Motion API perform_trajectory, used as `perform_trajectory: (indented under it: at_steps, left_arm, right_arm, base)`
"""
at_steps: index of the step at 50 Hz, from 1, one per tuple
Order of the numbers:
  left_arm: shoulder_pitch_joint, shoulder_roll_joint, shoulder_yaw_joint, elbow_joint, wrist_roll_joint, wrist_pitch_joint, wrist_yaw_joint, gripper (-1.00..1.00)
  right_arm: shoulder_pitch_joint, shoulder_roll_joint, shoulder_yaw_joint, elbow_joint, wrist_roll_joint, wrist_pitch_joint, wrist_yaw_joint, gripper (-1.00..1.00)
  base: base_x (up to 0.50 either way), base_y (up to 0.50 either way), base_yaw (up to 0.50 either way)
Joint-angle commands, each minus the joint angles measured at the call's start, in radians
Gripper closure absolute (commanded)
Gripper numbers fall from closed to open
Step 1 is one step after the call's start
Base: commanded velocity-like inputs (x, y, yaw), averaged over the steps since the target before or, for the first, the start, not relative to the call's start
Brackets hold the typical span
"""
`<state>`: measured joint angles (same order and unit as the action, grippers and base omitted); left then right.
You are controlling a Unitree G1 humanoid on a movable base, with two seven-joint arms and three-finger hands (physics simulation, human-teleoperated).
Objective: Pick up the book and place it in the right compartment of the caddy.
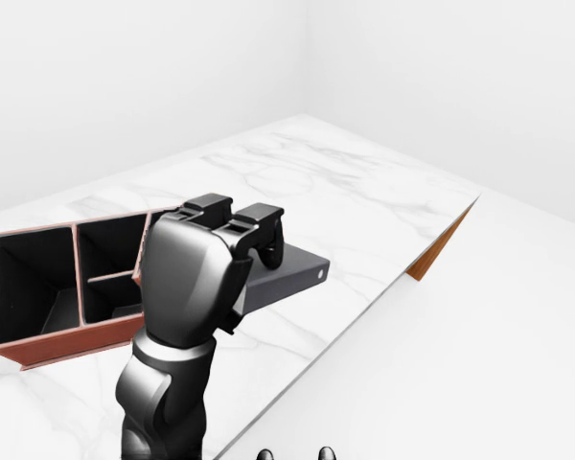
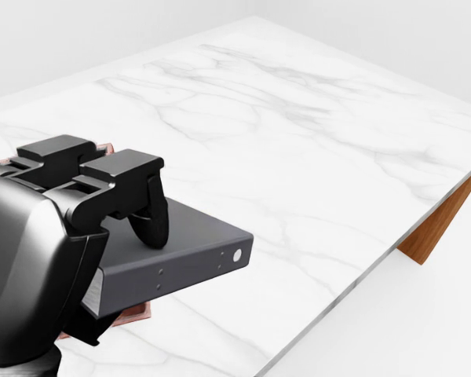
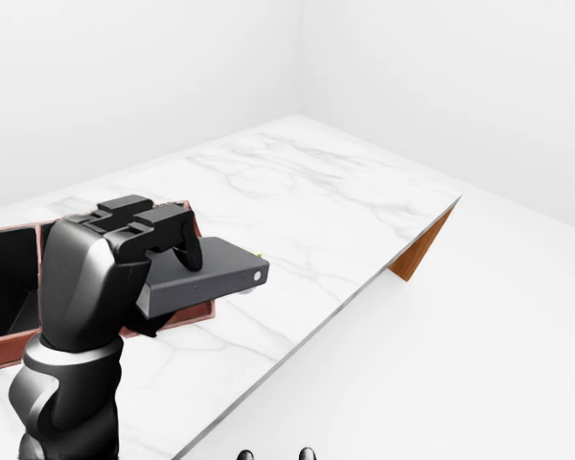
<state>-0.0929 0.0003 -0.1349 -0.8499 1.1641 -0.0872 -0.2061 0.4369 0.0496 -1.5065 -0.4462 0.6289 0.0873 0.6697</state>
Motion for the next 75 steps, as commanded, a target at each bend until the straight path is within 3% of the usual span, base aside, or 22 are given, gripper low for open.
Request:
perform_trajectory:
  at_steps: [1,12,23,32,50,52,62,75]
  left_arm:
    - [-0.136,0.018,0.078,0.041,-0.061,0.0,0.008,1.0]
    - [-0.213,0.061,0.13,0.116,-0.047,0.0,0.06,1.0]
    - [-0.302,0.153,0.222,0.223,-0.091,0.0,0.099,1.0]
    - [-0.318,0.191,0.242,0.265,-0.083,0.0,0.094,1.0]
    - [-0.333,0.304,0.337,0.344,-0.115,0.0,0.115,1.0]
    - [-0.33,0.317,0.348,0.357,-0.076,0.0,0.137,1.0]
    - [-0.314,0.347,0.39,0.347,-0.115,0.0,0.146,1.0]
    - [-0.312,0.351,0.387,0.347,-0.117,0.0,0.15,1.0]
  right_arm:
    - [-0.001,-0.002,-0.003,-0.007,0.004,0.0,-0.004,-1.0]
    - [0.0,0.0,-0.006,-0.016,0.005,0.0,-0.004,-1.0]
    - [-0.005,-0.004,-0.004,-0.008,-0.005,0.0,-0.02,-1.0]
    - [-0.005,0.004,0.004,-0.019,-0.01,0.0,-0.018,-1.0]
    - [-0.005,0.003,-0.002,-0.033,0.001,0.0,-0.031,-1.0]
    - [-0.005,0.003,-0.004,-0.035,0.004,0.0,-0.032,-1.0]
    - [-0.006,0.004,-0.009,-0.053,0.003,0.0,-0.047,-1.0]
    - [-0.007,0.004,-0.01,-0.054,0.002,0.0,-0.046,-1.0]
  base:
    - [0.0,0.0,0.0]
    - [0.0,0.0,0.0]
    - [0.0,0.0,0.0]
    - [0.0,0.0,0.0]
    - [0.0,0.0,0.0]
    - [0.0,0.0,0.0]
    - [0.0,0.0,0.0]
    - [0.0,0.0,0.0]
